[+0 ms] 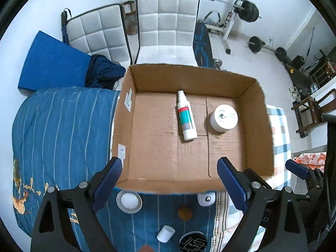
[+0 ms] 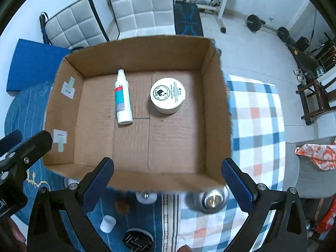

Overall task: Organize rigid objects
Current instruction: 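Release both items in the box and lift both tools away, then grasp the white cup with left tool while right tool grasps black jar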

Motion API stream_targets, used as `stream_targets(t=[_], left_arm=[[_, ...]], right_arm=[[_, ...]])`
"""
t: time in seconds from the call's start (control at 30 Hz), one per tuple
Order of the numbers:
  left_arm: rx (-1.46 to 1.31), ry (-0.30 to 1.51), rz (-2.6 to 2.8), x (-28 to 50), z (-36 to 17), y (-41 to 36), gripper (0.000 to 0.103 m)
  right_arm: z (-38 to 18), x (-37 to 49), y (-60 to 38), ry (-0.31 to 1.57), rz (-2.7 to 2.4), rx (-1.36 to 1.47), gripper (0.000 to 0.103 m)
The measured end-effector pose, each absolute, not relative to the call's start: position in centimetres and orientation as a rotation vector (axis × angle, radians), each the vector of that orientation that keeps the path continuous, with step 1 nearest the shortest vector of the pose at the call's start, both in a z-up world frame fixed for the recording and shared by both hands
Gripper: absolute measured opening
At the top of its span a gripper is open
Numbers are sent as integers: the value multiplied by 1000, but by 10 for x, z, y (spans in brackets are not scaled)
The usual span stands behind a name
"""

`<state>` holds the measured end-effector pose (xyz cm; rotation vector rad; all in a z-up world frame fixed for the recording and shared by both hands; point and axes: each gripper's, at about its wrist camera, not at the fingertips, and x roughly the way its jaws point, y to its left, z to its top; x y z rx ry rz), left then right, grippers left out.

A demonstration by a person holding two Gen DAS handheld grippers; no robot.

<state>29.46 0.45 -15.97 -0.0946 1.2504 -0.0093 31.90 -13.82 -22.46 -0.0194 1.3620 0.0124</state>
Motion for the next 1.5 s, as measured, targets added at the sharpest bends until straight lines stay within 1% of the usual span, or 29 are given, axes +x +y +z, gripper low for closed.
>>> stream_targets(t=[0.13,0.4,0.6,0.7,0.77,0.83,0.87,1.03,1.1,1.2,1.23,1.27,1.33,1.43,1.5], left_arm=[[-107,1199,-16,271,-136,6,93],[-83,1130,-28,228,-98,2,93],[-87,1120,-32,212,-87,4,93],[-65,1141,-26,203,-96,4,93],[-44,1180,-18,194,-114,5,93],[-32,1237,13,183,-142,10,93],[-37,1286,39,177,-165,15,93],[5,1471,151,156,-262,30,93],[26,1526,181,149,-290,36,93],[29,1557,198,143,-309,41,93],[29,1563,196,141,-313,42,93],[30,1567,196,140,-314,42,93],[22,1578,177,140,-316,41,93],[-28,1591,132,142,-319,41,93],[-62,1596,83,144,-322,34,93]], right_arm=[[-201,296,-143,1303,1,-23,103],[-163,249,-147,1248,34,8,103],[-146,226,-144,1221,60,19,103],[-149,214,-146,1230,65,19,103],[-162,203,-149,1262,68,28,103],[-189,188,-148,1329,72,28,103],[-206,181,-146,1371,77,33,103],[-324,142,-122,1633,126,84,103],[-359,132,-112,1699,129,99,103],[-388,123,-100,1733,124,117,103],[-393,121,-98,1742,122,114,101],[-403,119,-94,1761,116,102,95],[-412,114,-93,1779,115,72,79],[-409,111,-102,1771,105,27,78],[-407,114,-125,1777,81,33,78]])
